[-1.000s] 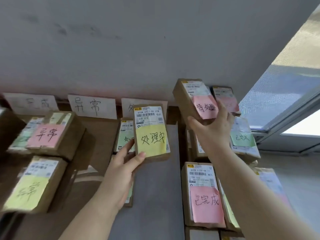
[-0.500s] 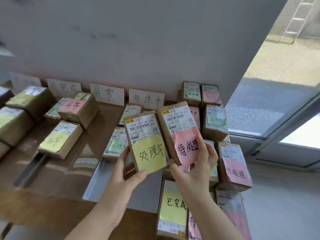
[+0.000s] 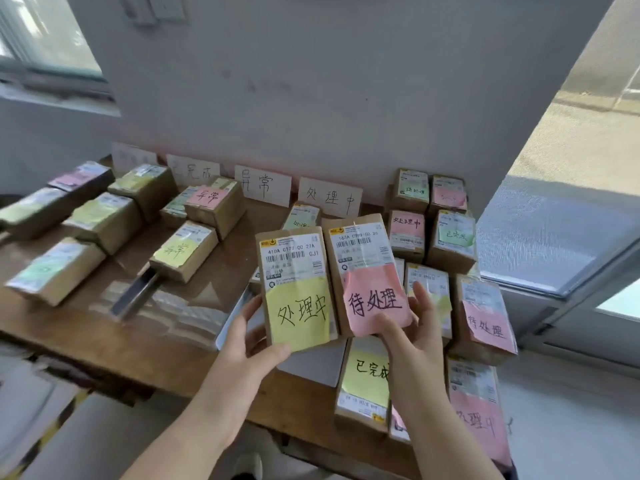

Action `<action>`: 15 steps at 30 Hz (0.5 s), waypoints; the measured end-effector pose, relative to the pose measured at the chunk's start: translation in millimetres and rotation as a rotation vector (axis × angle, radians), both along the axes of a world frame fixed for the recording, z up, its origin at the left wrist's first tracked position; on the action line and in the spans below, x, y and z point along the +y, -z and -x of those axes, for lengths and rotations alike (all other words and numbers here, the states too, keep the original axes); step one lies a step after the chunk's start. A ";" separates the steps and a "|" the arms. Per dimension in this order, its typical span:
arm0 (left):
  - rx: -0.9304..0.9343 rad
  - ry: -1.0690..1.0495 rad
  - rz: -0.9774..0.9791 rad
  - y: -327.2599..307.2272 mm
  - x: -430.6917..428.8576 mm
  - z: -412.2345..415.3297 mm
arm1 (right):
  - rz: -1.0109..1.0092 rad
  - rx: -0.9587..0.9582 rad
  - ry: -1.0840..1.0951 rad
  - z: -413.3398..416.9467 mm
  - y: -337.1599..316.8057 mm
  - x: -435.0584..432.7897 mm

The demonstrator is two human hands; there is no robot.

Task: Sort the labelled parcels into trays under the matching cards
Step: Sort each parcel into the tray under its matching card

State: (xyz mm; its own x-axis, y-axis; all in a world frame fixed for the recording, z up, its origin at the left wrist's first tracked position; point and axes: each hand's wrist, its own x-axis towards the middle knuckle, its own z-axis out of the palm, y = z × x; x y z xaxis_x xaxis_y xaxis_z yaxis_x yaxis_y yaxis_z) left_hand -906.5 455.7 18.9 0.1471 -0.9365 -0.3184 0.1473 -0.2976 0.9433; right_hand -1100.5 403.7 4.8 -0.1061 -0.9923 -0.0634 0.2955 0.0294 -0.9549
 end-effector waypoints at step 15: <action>0.006 0.126 -0.046 16.8 -27.4 -167.0 | -0.230 -0.030 -0.047 -143.7 6.0 2.5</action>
State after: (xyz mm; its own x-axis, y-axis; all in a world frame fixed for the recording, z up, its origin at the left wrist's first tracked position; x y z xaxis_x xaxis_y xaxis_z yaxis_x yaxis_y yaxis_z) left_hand -739.5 428.2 2.1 0.0271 -0.9319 -0.3616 0.1116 -0.3567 0.9275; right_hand -956.8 406.2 -1.2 -0.0552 -0.9553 -0.2905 0.3172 0.2591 -0.9123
